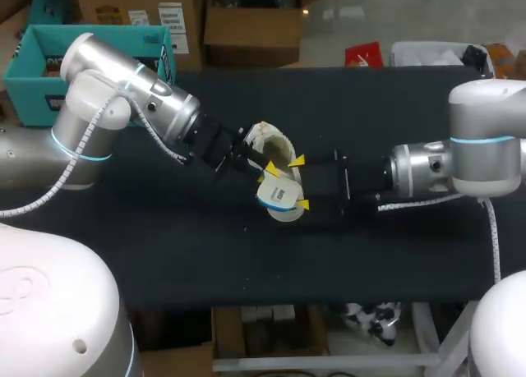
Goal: Open the shoe tongue, take the insole out of the shoe, put the insole back into the shoe, and pack the shoe into the shoebox
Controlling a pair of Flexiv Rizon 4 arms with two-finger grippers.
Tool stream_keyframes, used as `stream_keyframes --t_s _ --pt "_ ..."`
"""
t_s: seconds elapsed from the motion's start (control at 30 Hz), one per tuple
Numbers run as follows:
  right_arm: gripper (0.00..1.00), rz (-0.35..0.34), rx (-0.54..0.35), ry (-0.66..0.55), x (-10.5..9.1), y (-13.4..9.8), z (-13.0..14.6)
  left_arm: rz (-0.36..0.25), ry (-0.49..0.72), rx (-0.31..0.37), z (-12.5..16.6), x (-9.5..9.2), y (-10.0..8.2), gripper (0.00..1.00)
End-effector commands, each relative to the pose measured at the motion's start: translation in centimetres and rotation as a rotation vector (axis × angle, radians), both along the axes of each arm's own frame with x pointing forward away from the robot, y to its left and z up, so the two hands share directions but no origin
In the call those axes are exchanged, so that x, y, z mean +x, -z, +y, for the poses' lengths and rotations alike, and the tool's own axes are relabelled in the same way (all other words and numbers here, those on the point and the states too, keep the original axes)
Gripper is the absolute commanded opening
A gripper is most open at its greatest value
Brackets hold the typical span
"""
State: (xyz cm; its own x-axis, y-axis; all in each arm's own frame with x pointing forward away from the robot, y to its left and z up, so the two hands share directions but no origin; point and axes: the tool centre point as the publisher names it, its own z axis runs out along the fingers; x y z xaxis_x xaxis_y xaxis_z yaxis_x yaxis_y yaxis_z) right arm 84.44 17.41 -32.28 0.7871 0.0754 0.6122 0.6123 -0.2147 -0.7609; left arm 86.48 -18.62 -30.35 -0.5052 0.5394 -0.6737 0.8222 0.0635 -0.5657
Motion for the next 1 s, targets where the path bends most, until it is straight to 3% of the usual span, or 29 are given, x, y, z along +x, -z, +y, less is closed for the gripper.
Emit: stream_keyframes --t_s 0.03,0.27,0.3,0.43,0.67,0.73,0.77,0.8,1.0 --pt "0.98 0.0 -0.006 0.006 -0.1 0.1 0.1 0.021 0.009 -0.003 0.0 1.2 1.0 0.0" --pt "0.94 -0.008 0.002 0.016 0.3 0.5 0.2 0.049 0.015 -0.026 0.2 2.6 2.2 0.0" --pt "0.89 -0.011 0.005 0.018 0.3 0.5 0.3 0.049 0.014 -0.03 0.1 2.8 2.4 0.0" --pt "0.49 -0.012 0.025 0.024 0.5 0.8 0.3 0.049 0.01 -0.04 0.1 3.1 2.7 0.0" --pt "0.37 0.001 0.04 0.013 1.2 1.4 1.2 0.043 0.012 -0.053 0.1 3.3 2.8 0.0" --pt "0.22 0.002 0.035 0.012 1.4 1.6 1.3 0.042 0.015 -0.053 0.0 3.3 2.8 0.0" --pt "0.06 0.001 0.035 0.01 1.5 1.6 1.4 0.041 0.016 -0.051 0.0 3.3 2.8 0.0" --pt "0.0 0.001 0.033 0.01 1.6 1.6 1.6 0.041 0.019 -0.048 -0.1 3.3 2.8 0.0" --pt "0.0 -0.024 -0.009 0.036 2.0 1.8 1.6 0.026 0.025 -0.032 -0.4 3.6 2.9 0.0"
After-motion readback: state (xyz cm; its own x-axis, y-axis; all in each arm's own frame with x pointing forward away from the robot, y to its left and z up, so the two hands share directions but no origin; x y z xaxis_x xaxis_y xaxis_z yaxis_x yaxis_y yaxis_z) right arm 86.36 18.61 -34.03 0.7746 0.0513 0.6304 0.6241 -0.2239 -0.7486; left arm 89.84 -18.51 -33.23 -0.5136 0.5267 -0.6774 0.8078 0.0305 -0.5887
